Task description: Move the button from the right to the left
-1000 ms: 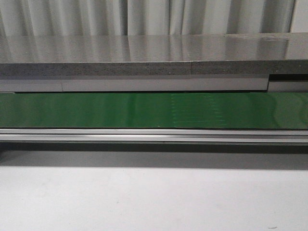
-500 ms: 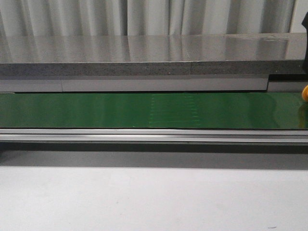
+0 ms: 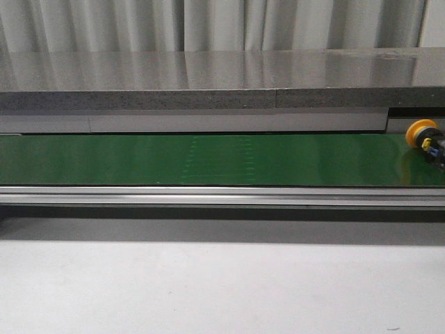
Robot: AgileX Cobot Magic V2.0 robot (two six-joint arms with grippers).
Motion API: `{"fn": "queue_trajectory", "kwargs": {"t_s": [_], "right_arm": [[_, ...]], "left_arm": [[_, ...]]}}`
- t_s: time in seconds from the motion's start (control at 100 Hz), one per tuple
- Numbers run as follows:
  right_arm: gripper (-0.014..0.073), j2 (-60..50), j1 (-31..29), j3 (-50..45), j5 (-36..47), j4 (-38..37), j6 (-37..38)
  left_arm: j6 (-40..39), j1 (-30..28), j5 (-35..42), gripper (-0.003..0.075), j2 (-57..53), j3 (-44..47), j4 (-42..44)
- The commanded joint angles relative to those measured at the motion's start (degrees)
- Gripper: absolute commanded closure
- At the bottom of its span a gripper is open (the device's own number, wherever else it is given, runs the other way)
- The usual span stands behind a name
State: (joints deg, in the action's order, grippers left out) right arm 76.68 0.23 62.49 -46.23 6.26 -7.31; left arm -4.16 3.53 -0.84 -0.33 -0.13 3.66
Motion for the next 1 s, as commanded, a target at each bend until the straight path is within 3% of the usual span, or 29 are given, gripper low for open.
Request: {"fn": "queue_trajectory", "kwargs": {"t_s": [0.0,0.42,0.99], "right_arm": [[0.0662,-6.3,-0.1,-2.5,6.1,-1.1,0.4],[0.0662,-26.2,-0.1,-21.5,16.8,-2.1,0.5],[0.0662,-52.2,-0.1,-38.0,31.6,-1.5,0.5]], "left_arm": [[0.0,-0.1,4.6,0.0741,-1.5,2.6,0.0],[0.0,-0.1,4.6,0.0741,-1.5,2.6,0.0],[0.0,-0.1,4.6,0.0741,-1.5,2.6,0.0]]}}
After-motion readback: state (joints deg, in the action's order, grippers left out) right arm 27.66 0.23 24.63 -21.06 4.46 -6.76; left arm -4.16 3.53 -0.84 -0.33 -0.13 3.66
